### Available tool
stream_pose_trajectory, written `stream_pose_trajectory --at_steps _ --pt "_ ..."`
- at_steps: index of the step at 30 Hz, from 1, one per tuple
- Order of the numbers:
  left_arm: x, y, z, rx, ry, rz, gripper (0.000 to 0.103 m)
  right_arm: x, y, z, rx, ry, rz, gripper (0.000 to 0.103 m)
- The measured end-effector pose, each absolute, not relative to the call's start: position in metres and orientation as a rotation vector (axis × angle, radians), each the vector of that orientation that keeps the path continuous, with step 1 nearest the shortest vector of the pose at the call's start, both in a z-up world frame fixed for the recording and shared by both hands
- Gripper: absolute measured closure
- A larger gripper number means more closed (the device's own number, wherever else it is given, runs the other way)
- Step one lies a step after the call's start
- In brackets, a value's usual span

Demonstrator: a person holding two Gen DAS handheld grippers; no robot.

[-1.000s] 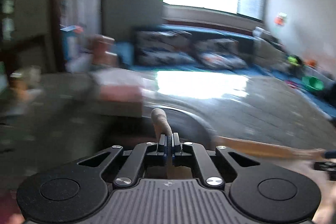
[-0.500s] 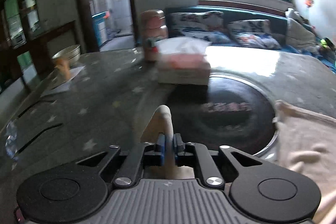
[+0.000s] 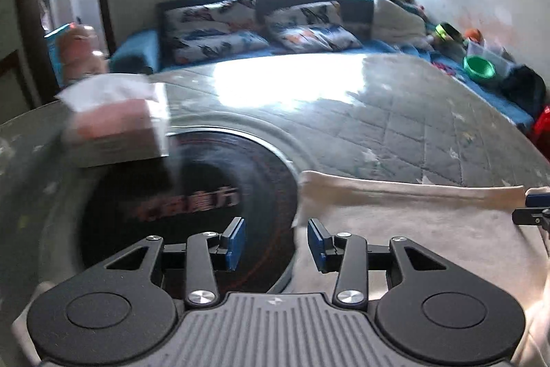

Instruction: Fold clothes

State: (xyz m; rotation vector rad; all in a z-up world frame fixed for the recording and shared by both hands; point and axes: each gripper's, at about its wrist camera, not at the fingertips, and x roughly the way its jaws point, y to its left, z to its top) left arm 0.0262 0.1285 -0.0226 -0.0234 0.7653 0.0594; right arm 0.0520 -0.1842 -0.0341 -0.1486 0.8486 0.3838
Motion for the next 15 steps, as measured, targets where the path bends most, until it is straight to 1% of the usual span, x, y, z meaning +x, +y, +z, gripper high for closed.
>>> stream_pose_trajectory --at_steps 1,2,3,4,5,7,8,9,10,11,12,15 --pt "0.032 0.127 -0.025 -0.021 0.769 0.056 0.06 0.054 -0.185 -0.035 -0.144 0.853 0.387 0.068" --pt "0.037 0.126 -0.027 -0.019 0.77 0.055 0.06 0.056 -0.186 -0.035 -0.144 0.853 0.387 0.079" --pt "0.042 0.124 -0.029 -0.016 0.772 0.052 0.062 0.058 -0.186 -0.035 -0.145 0.853 0.389 0.085" --pt "0.045 0.123 -0.03 -0.013 0.776 0.048 0.062 0.06 -0.186 -0.034 -0.146 0.853 0.392 0.087" --pt "0.048 0.122 -0.032 -0.009 0.779 0.046 0.062 0.062 -0.185 -0.033 -0.147 0.852 0.397 0.092" --pt "0.053 0.12 -0.036 -0.002 0.782 0.039 0.065 0.066 -0.183 -0.03 -0.15 0.852 0.405 0.094" --pt "0.055 0.119 -0.038 -0.002 0.782 0.027 0.072 0.068 -0.181 -0.029 -0.157 0.849 0.409 0.097" --pt "0.057 0.118 -0.04 -0.001 0.784 0.016 0.082 0.07 -0.178 -0.028 -0.166 0.847 0.413 0.098" --pt "0.059 0.118 -0.042 0.005 0.786 0.009 0.087 0.073 -0.175 -0.028 -0.175 0.846 0.418 0.098" --pt "0.06 0.117 -0.043 0.016 0.781 0.007 0.093 0.075 -0.172 -0.027 -0.184 0.844 0.424 0.098" --pt "0.061 0.117 -0.045 0.03 0.772 0.016 0.097 0.078 -0.168 -0.026 -0.199 0.842 0.429 0.099" --pt "0.063 0.124 -0.046 0.059 0.747 0.072 0.1 0.089 -0.154 -0.022 -0.238 0.825 0.445 0.099"
